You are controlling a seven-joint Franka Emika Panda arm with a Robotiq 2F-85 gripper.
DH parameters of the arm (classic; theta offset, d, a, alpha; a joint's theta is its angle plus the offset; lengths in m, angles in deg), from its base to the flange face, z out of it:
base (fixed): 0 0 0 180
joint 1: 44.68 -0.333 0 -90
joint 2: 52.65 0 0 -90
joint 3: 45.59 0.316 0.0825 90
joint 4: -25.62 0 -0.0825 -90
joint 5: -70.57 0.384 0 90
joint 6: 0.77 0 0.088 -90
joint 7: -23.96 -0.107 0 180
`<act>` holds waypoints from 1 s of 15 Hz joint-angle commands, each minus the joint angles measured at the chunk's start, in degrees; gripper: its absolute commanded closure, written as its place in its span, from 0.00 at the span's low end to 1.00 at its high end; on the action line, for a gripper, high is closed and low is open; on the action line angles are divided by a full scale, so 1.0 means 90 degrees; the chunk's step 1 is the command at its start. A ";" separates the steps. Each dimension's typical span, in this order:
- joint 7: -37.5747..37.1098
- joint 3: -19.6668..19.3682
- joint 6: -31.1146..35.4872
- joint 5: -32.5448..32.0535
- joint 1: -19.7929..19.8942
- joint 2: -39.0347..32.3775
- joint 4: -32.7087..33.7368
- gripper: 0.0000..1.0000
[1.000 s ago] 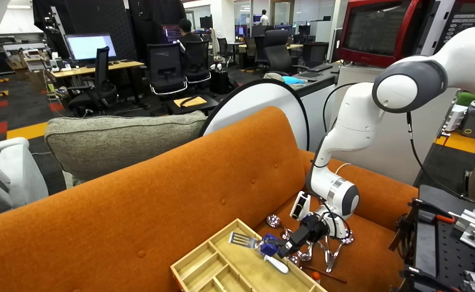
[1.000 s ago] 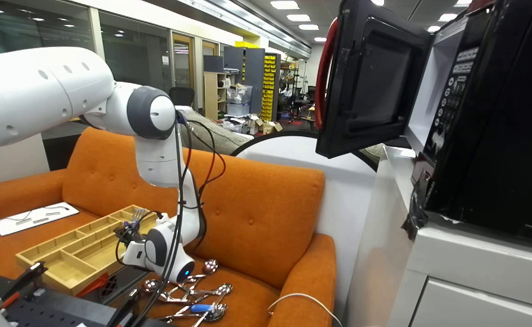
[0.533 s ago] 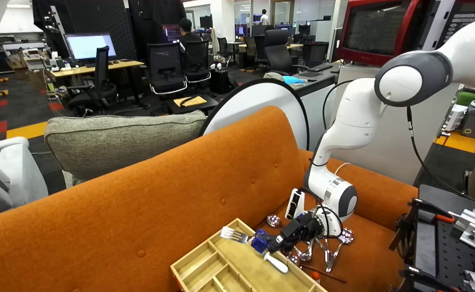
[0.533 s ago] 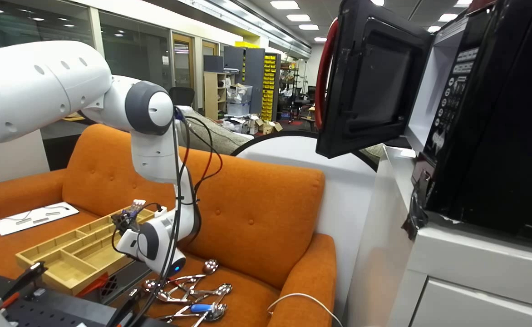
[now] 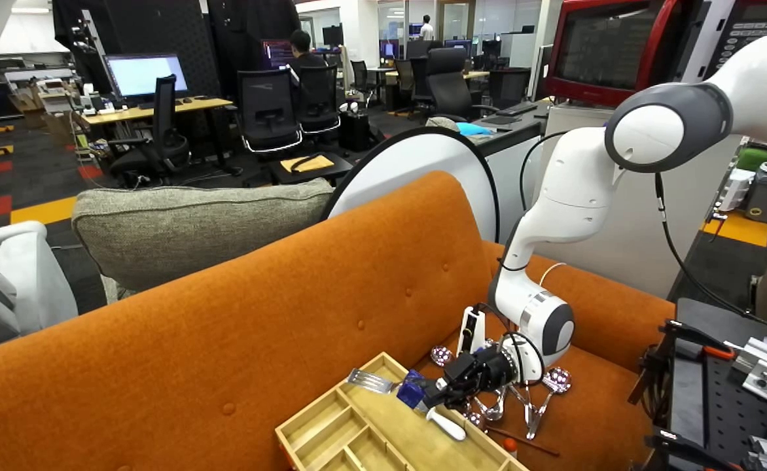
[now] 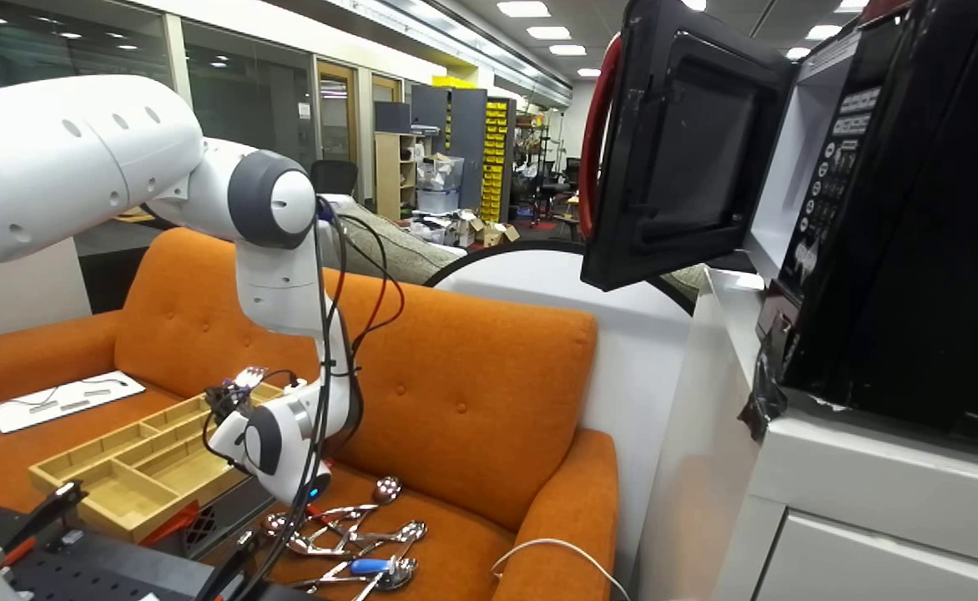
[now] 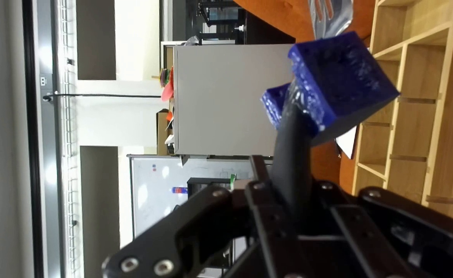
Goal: Pick the spatula and put it in the box
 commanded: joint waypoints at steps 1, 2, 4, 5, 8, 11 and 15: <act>-0.0222 0.0022 -0.0129 0.0380 0.0058 0.0018 -0.0137 0.95; -0.0287 0.0033 -0.0130 0.0460 0.0071 0.0001 -0.0156 0.95; -0.0446 0.0059 -0.0138 0.0625 0.0093 -0.0045 -0.0191 0.95; -0.0540 0.0067 -0.0137 0.0704 0.0101 -0.0068 -0.0220 0.95; -0.0717 0.0072 -0.0116 0.0935 0.0102 -0.0086 -0.0293 0.95; -0.0894 0.0087 -0.0151 0.1097 0.0114 -0.0110 -0.0340 0.95; -0.1177 0.0119 -0.0206 0.1210 0.0114 -0.0170 -0.0341 0.95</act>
